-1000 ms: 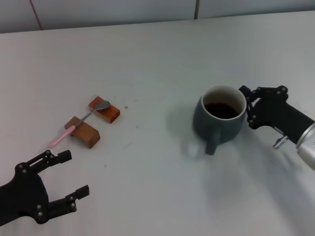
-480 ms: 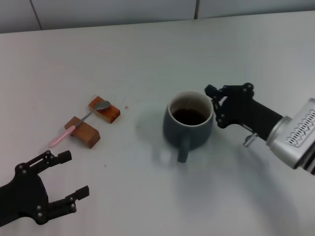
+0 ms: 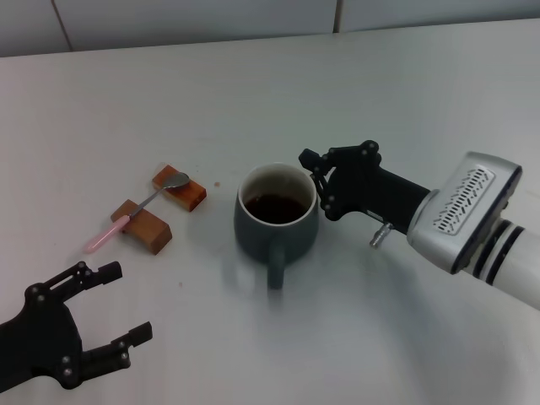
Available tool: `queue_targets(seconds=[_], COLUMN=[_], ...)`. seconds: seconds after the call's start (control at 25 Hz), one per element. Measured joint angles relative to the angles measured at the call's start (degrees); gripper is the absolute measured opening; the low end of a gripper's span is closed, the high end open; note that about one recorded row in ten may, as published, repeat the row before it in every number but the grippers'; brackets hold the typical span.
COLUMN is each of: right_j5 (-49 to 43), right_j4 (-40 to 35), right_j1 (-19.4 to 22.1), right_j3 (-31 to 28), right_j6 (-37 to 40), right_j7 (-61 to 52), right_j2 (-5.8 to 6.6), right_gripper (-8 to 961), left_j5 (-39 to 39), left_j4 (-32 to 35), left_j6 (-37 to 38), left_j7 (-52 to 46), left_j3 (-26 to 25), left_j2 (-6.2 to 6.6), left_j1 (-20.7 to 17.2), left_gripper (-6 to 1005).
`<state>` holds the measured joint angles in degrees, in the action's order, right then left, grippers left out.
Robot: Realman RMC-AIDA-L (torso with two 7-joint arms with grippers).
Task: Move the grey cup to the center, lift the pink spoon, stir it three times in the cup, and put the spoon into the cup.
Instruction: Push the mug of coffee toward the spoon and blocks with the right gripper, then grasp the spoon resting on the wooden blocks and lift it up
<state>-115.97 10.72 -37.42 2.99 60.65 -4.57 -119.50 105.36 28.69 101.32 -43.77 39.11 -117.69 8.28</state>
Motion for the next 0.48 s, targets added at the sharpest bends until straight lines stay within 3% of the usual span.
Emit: queue_targets(seconds=[0.28,0.36,0.4,0.48], right_j5=[0.8,2.0,2.7,2.7], right_j4=[-0.7,-2.0,-3.8,-5.4], right_j1=[2.0,4.4,7.8,9.3], right_j3=[-2.0,-4.9,-8.7,-9.7], right_j6=[2.2,6.2,13.2,17.7], right_j7=[0.0,0.0,-1.5,-3.5], right_j2=[0.02,0.11,0.36,0.50], right_gripper=[19,19,19,19], left_j5=[0.0,0.0,0.0,0.1], left_j4=[-0.2,-0.3,-0.4,-0.4], left_j6=[0.0,0.0,0.0,0.0], left_j7=[0.0,0.0,0.0,0.0], left_j3=[0.0,0.0,0.0,0.0], left_j2=[0.00,-0.11,-0.13,-0.15], left_j1=[-0.1,-0.1,-0.1,-0.1], left_gripper=[843,843,843,843])
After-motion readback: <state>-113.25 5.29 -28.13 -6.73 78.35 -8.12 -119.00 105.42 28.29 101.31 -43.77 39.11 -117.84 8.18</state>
